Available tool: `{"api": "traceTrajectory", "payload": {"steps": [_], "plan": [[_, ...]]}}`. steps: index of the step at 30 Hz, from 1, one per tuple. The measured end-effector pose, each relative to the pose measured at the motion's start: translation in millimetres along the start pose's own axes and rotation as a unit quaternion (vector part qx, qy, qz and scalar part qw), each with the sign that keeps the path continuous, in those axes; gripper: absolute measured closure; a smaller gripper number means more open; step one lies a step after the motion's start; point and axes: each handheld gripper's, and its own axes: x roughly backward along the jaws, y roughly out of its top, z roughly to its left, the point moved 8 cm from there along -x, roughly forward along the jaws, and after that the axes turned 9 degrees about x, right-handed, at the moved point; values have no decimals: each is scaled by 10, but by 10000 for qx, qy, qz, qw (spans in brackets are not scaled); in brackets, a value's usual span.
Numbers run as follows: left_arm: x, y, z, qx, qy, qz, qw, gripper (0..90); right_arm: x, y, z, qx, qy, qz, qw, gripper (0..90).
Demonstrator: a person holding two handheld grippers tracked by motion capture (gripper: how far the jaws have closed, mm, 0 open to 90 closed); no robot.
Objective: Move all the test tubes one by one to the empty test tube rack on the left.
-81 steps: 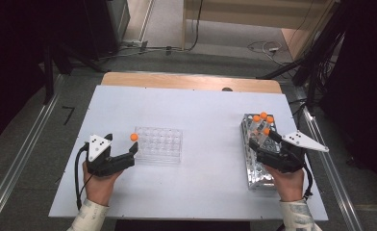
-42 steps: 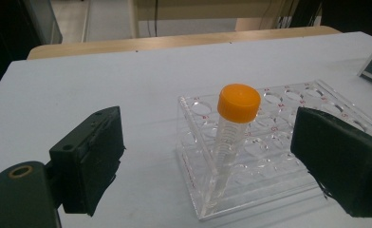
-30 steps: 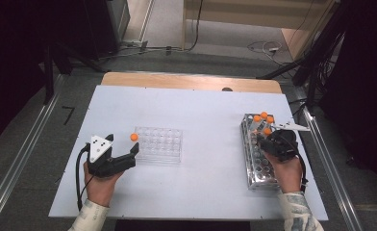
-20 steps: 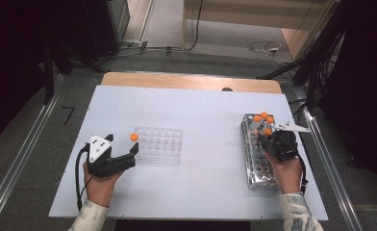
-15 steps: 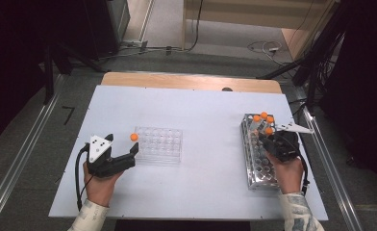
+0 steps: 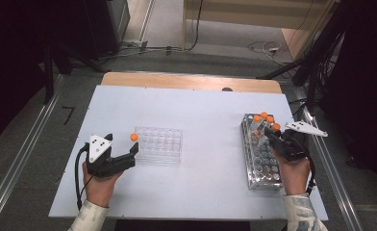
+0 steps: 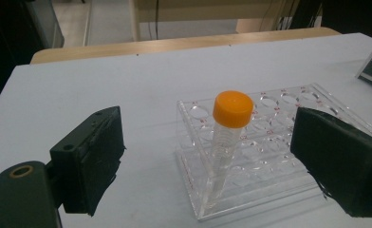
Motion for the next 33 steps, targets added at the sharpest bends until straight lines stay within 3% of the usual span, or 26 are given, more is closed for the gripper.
{"api": "traceTrajectory", "payload": {"steps": [8,12,19,24,33], "plan": [[65,60,-24,50,-65,-85,9999,113,264,156,30,131,-33,-343,9993,718],[94,80,-82,22,-139,-97,9999,113,319,197,136,236,139,-416,9988,718],[155,114,-201,-32,-305,-125,9995,113,239,155,429,407,647,-279,9967,718],[149,93,-240,-34,-322,-10,9995,114,181,107,717,638,1022,-139,9926,718],[186,102,-443,-161,-611,-14,9980,119,128,50,1113,1017,1447,-72,9842,719]]}}
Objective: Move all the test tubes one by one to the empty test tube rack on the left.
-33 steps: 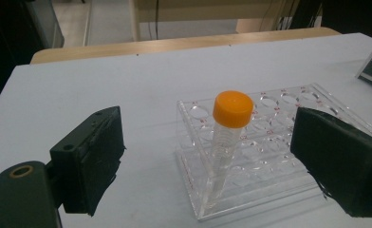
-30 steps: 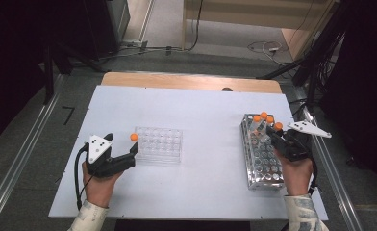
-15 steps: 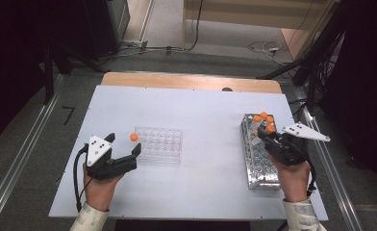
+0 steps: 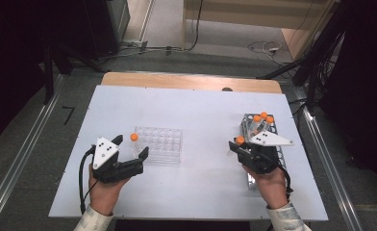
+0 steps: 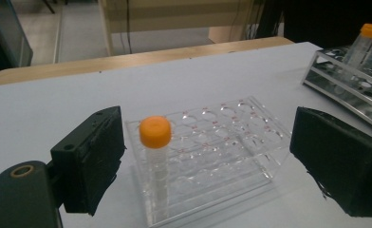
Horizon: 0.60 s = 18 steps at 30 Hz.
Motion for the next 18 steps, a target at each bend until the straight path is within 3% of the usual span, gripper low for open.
{"api": "traceTrajectory", "payload": {"steps": [6,18], "plan": [[-20,-34,-125,-109,-130,93,9998,119,-90,-4,188,141,211,64,9997,718],[-52,-70,-298,-207,-337,178,9991,130,-250,-35,408,415,420,174,9981,718]]}}
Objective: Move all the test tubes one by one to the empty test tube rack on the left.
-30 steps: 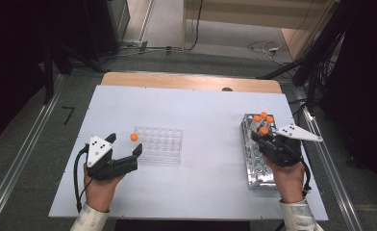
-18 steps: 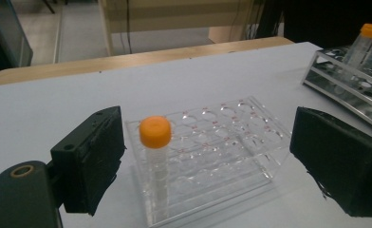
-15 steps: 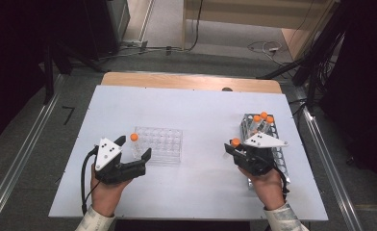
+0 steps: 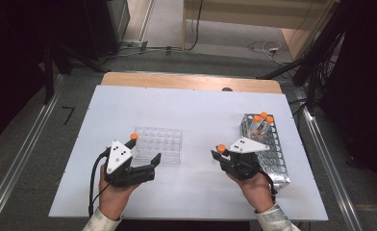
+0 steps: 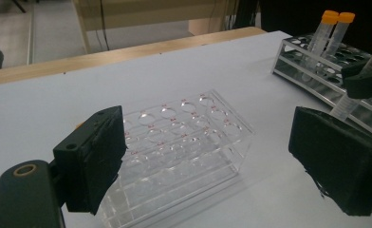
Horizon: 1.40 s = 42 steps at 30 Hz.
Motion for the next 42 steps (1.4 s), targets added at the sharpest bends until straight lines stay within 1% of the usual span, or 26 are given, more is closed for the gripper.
{"api": "traceTrajectory", "payload": {"steps": [2,3,10,13,20,23,27,29,32,35,37,39,40,42], "plan": [[-1,3,-30,-29,-30,10,10000,131,-15,8,21,36,30,-16,10000,718],[-4,5,-50,-5,-52,12,10000,132,-21,10,31,63,56,-20,10000,718],[-27,36,-185,-34,-171,30,9998,137,-43,16,95,132,111,-10,9999,718],[-51,68,-234,-29,-226,16,9997,137,-42,23,112,137,145,-34,9998,718],[-133,115,-322,-95,-329,14,9994,143,-53,37,143,183,181,-52,9997,718],[-191,123,-379,-123,-445,45,9989,151,-57,38,157,173,174,-31,9997,718],[-289,113,-439,-150,-509,118,9985,153,-88,39,168,252,155,-18,9996,718],[-332,114,-476,-161,-558,145,9982,153,-101,38,173,232,165,-10,9996,718],[-380,115,-534,-225,-617,186,9977,154,-118,41,186,266,170,-18,9995,718],[-407,115,-585,-247,-673,176,9973,155,-132,40,214,315,156,8,9994,718],[-431,114,-630,-238,-747,175,9968,160,-146,43,233,346,171,8,9993,718],[-453,106,-676,-289,-800,209,9962,168,-160,43,257,334,198,18,9992,718],[-464,100,-704,-308,-836,228,9958,170,-173,45,269,386,213,13,9990,718],[-487,88,-754,-330,-915,246,9949,181,-192,49,293,407,221,18,9989,718]]}}
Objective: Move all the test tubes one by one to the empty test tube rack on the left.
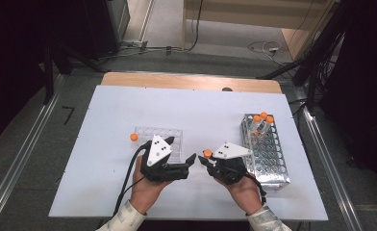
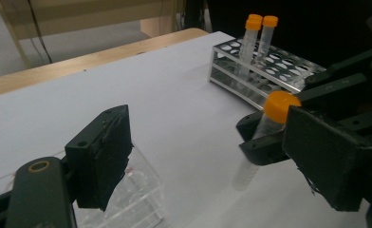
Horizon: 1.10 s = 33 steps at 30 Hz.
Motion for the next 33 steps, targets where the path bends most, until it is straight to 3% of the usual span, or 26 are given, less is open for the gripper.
{"api": "traceTrajectory", "payload": {"steps": [3,7,16,30,33], "plan": [[-51,-6,-88,-5,-219,3,9998,226,-26,8,15,80,-52,10,10000,718],[-117,-8,-198,-91,-409,50,9991,264,-43,13,87,116,61,48,9999,718],[-232,-67,-277,-83,-571,161,9982,337,-40,26,128,74,148,21,9999,718],[-271,-110,-322,-23,-825,260,9963,682,-10,41,129,2,232,-55,9997,718],[-269,-105,-321,-13,-826,257,9963,688,-1,49,129,3,238,-82,9997,718]]}}
